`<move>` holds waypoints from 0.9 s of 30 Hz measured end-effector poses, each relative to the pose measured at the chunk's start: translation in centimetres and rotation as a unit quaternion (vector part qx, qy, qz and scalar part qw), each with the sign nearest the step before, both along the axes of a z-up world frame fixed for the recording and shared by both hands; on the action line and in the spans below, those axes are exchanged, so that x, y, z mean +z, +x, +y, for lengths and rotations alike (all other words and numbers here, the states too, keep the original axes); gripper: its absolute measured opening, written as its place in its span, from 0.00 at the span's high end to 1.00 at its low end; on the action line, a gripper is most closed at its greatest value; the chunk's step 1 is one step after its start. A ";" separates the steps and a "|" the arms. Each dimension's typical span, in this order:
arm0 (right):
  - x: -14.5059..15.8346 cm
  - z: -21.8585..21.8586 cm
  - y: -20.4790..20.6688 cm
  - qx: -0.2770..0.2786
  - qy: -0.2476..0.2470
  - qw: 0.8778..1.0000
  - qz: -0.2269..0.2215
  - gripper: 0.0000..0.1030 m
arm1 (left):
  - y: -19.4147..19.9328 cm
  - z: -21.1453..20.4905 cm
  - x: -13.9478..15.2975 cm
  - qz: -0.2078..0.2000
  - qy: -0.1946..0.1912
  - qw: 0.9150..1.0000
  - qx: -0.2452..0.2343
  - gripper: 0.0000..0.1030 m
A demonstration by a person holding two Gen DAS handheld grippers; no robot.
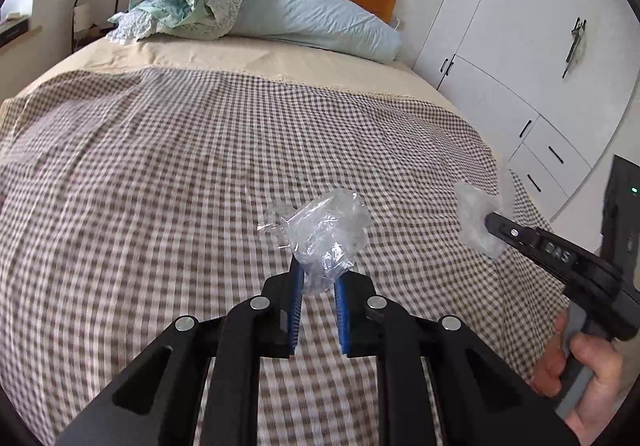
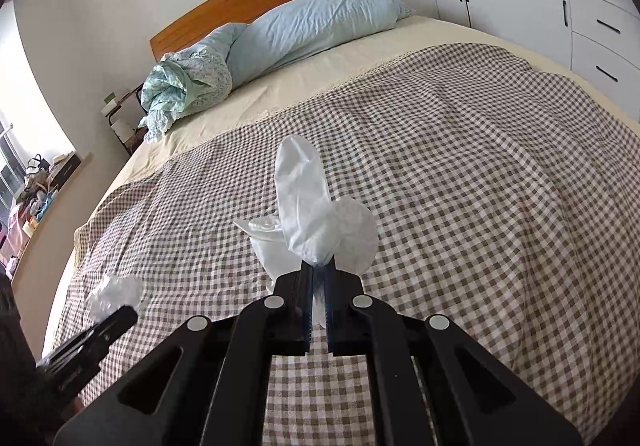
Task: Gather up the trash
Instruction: 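Carry the tissue and clear wrapper to the bin and open both tools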
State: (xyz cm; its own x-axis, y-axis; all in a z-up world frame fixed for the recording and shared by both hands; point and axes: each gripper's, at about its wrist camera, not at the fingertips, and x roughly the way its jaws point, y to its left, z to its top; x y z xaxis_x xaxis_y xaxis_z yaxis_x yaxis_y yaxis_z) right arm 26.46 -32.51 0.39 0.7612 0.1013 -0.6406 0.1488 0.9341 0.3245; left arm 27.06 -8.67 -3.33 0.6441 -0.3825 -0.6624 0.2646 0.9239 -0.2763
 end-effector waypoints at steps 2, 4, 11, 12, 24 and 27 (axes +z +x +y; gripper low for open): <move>0.3 1.0 -1.0 0.009 -0.004 1.000 0.000 0.95 | -2.0 0.7 -0.2 0.015 0.009 1.000 0.000 0.88; 0.9 1.6 -2.5 0.025 0.003 1.000 -0.004 0.95 | -4.3 1.3 0.4 0.008 0.022 1.000 -0.008 0.88; 3.4 -2.8 -10.4 0.018 -0.056 0.998 0.003 0.95 | -10.9 2.6 4.3 -0.027 -0.001 0.999 -0.026 0.88; 3.9 -4.0 -11.8 0.015 -0.068 0.998 0.004 0.95 | -11.6 2.3 4.8 -0.034 -0.001 0.999 -0.032 0.88; -2.0 -16.8 -31.6 -0.018 -0.160 0.978 0.129 0.95 | -20.5 -13.9 6.0 -0.031 0.006 0.973 -0.230 0.88; -7.7 -18.5 -35.0 -0.022 -0.143 0.973 0.181 0.95 | -22.6 -19.7 3.9 -0.005 0.035 0.957 -0.290 0.88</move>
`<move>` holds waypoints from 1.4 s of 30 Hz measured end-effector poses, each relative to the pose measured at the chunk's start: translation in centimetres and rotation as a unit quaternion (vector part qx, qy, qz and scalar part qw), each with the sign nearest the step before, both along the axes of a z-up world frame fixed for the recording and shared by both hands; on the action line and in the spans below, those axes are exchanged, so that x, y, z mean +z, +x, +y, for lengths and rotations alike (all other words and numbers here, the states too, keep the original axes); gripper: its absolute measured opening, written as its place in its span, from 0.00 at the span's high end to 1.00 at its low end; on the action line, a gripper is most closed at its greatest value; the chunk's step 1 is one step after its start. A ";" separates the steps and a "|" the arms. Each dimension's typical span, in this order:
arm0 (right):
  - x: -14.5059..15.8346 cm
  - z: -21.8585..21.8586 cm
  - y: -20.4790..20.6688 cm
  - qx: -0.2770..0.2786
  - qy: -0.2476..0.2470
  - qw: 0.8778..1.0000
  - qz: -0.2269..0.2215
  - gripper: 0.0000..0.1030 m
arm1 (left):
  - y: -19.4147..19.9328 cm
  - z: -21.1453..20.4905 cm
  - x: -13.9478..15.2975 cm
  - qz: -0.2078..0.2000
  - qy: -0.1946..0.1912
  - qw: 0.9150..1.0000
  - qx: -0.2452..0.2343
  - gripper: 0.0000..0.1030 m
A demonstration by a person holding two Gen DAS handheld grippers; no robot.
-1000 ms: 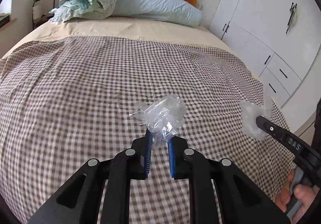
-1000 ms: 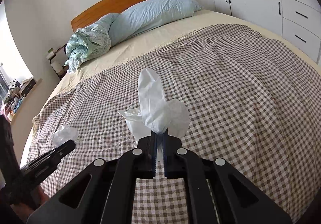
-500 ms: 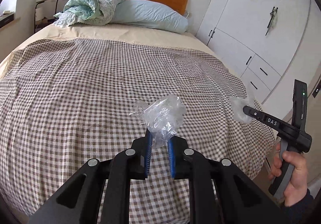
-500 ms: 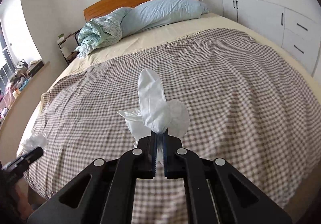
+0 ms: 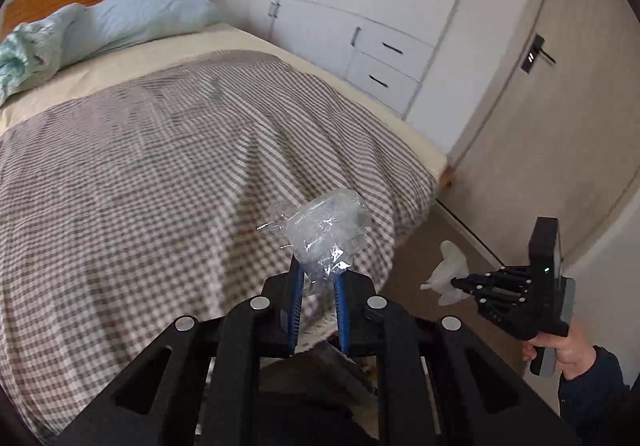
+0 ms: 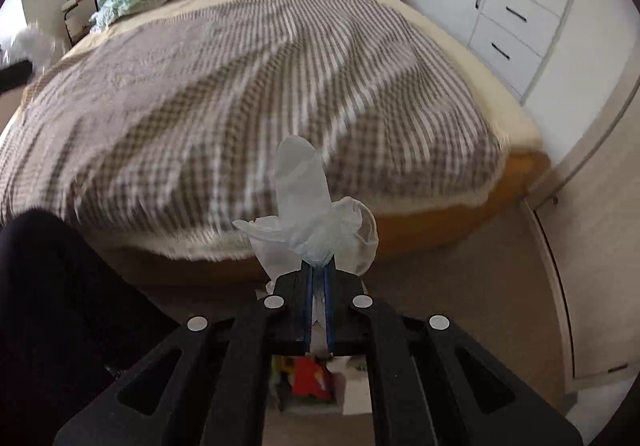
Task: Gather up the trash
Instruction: 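Carry the tissue and clear wrapper to the bin and open both tools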
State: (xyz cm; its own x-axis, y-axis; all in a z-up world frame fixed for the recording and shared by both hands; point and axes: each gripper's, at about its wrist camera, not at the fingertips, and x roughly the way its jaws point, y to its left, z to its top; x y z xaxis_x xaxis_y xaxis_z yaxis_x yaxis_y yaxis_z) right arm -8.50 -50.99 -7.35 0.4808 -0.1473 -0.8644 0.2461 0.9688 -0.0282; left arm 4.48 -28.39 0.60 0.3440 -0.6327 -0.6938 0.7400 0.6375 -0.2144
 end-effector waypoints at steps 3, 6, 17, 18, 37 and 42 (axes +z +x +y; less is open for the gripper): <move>-6.3 -1.5 -1.8 -0.016 0.035 0.998 0.046 0.95 | -1.7 -5.2 -2.4 0.014 0.040 0.998 -0.043 0.88; -12.0 -2.6 -2.5 -0.023 0.041 0.995 0.090 0.95 | -3.0 -9.8 -5.4 0.024 0.083 0.993 -0.078 0.88; -23.2 -4.4 -1.9 -0.009 0.025 0.988 0.154 0.63 | -7.1 -20.2 -16.8 0.093 0.235 0.954 -0.159 0.88; -23.4 -4.4 -2.0 -0.006 0.029 0.988 0.150 0.38 | -7.2 -20.9 -18.0 0.098 0.250 0.950 -0.161 0.88; -16.4 -8.9 -11.7 -0.134 0.121 0.984 0.008 0.31 | -13.1 -26.0 -34.2 0.190 0.416 0.858 -0.236 0.86; -16.6 -9.2 -13.2 -0.154 0.138 0.978 0.007 0.31 | -13.1 -26.4 -34.8 0.209 0.391 0.863 -0.242 0.43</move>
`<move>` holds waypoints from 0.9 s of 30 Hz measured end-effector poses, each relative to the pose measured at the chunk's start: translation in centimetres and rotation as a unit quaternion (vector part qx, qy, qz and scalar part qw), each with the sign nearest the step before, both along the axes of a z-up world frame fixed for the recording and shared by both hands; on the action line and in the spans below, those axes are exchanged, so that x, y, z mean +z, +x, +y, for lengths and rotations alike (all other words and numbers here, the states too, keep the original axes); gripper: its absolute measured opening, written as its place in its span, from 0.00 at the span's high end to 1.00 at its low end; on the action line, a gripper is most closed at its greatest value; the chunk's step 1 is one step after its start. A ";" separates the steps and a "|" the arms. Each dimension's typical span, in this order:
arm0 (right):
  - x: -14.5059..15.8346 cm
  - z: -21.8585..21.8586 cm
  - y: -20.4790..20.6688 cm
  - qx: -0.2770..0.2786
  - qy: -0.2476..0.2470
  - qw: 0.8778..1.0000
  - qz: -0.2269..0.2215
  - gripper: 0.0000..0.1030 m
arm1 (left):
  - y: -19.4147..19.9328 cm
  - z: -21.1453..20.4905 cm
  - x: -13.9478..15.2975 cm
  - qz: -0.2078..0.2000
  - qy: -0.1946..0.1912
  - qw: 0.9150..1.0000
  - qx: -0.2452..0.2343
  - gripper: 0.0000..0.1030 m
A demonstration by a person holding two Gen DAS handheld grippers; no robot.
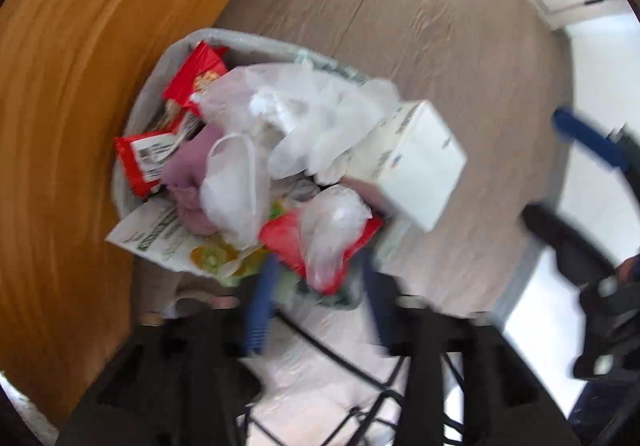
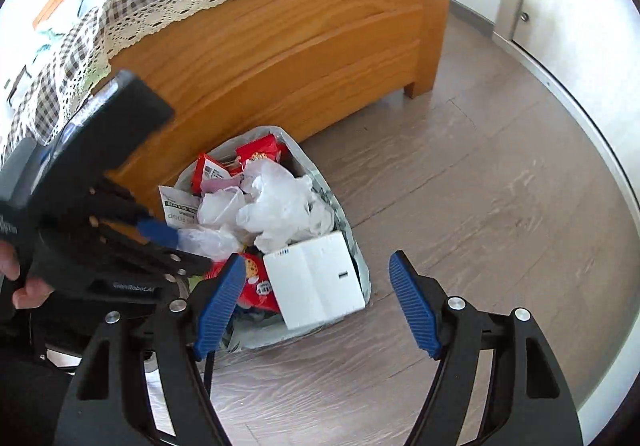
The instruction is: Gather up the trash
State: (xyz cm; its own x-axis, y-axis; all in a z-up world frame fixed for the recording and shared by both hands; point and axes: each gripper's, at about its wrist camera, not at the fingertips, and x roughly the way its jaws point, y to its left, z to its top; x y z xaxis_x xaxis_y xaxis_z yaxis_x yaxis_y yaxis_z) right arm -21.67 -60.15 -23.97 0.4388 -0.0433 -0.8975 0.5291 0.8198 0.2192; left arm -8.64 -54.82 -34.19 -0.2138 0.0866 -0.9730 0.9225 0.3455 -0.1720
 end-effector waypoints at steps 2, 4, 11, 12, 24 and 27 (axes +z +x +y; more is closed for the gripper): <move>-0.5 0.1 -0.2 -0.002 0.005 1.000 0.006 0.31 | 0.0 -0.1 0.6 0.011 -0.013 1.000 0.003 0.42; -1.0 0.2 -0.2 0.000 0.007 1.000 0.016 0.31 | 0.1 -0.1 1.3 0.009 -0.023 1.000 0.004 0.40; -1.1 1.0 -0.3 0.005 0.013 1.000 0.028 0.31 | 2.0 1.2 3.1 0.005 -0.026 0.998 0.048 0.39; -1.0 1.3 -0.2 0.008 0.011 0.999 0.031 0.31 | 2.2 1.6 3.4 0.000 -0.029 0.998 0.047 0.39; 5.8 1.9 0.4 0.003 -0.051 0.998 0.030 0.31 | 3.4 3.9 15.7 -0.023 -0.151 0.988 0.036 0.31; 9.2 1.9 2.0 0.007 -0.089 0.996 0.025 0.31 | 4.9 5.7 20.2 -0.056 -0.205 0.977 0.036 0.27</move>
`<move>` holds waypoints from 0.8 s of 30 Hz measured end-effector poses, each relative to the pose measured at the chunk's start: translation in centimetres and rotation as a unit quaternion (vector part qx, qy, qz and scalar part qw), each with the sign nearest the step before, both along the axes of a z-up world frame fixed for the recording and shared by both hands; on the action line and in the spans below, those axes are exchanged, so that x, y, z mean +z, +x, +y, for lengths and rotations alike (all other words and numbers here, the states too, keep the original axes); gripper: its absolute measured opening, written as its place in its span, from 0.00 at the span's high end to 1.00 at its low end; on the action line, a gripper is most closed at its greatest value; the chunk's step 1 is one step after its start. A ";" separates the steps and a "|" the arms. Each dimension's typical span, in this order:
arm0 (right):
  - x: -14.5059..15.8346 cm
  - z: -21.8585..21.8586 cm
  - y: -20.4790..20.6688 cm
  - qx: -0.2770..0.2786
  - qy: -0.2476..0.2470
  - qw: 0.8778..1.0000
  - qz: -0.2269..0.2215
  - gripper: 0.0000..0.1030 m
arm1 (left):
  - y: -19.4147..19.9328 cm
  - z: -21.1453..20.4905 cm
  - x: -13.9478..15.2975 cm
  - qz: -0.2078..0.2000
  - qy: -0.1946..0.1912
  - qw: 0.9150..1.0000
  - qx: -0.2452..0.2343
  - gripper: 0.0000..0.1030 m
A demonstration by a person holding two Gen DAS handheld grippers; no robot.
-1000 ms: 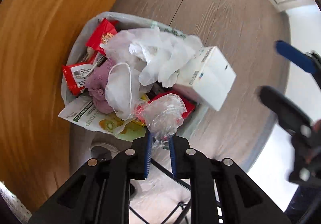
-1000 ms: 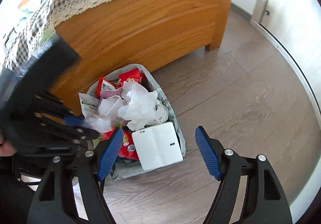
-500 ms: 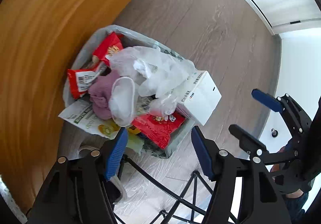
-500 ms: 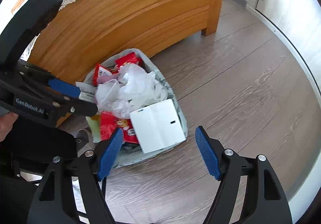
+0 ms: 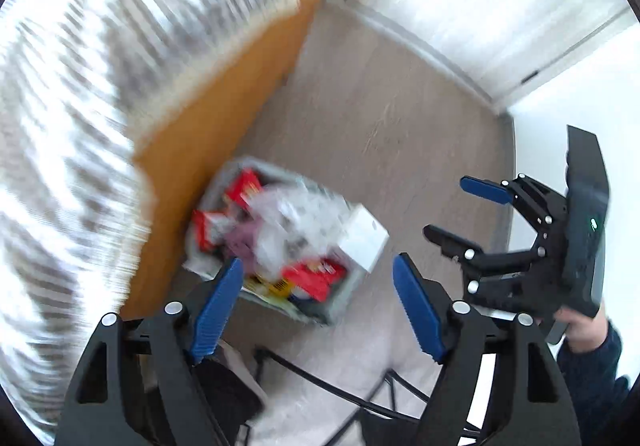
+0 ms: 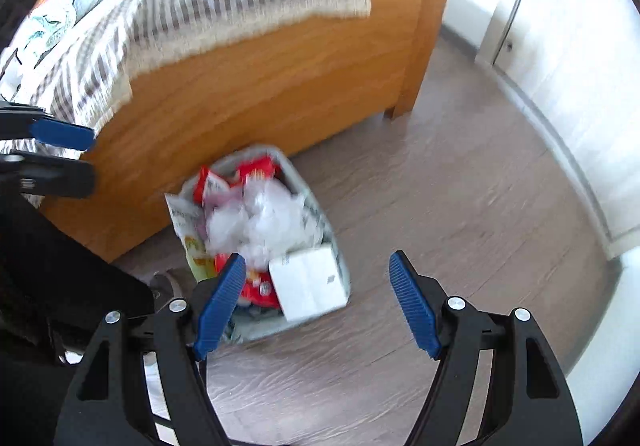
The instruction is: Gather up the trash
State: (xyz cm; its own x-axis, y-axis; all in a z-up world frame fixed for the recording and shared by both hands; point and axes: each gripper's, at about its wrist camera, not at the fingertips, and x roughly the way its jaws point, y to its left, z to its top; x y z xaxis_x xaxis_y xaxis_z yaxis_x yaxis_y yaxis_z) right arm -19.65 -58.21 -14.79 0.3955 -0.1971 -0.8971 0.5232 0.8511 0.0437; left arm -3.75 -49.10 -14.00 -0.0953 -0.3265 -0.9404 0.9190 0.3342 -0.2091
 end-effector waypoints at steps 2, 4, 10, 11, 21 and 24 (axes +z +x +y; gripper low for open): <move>2.6 0.3 1.7 0.012 -0.030 0.999 -0.001 0.31 | 1.6 1.5 2.9 -0.017 -0.031 0.999 0.015 0.27; 5.6 0.9 3.7 0.024 -0.064 0.998 -0.007 0.31 | 3.6 3.4 5.8 -0.036 -0.060 0.997 0.039 0.27; 14.3 3.5 9.6 0.039 -0.141 0.987 -0.071 0.28 | 9.9 10.4 13.6 -0.109 -0.115 0.977 0.144 0.22; 15.7 4.2 10.6 0.040 -0.146 0.985 -0.088 0.26 | 10.9 12.0 15.0 -0.118 -0.125 0.971 0.163 0.22; 24.0 12.4 18.8 0.100 -0.155 0.966 -0.184 0.25 | 15.3 28.1 25.4 -0.271 -0.186 0.897 0.297 0.10; 25.8 15.6 20.7 0.120 -0.146 0.956 -0.224 0.25 | 15.1 32.8 27.8 -0.308 -0.202 0.867 0.334 0.09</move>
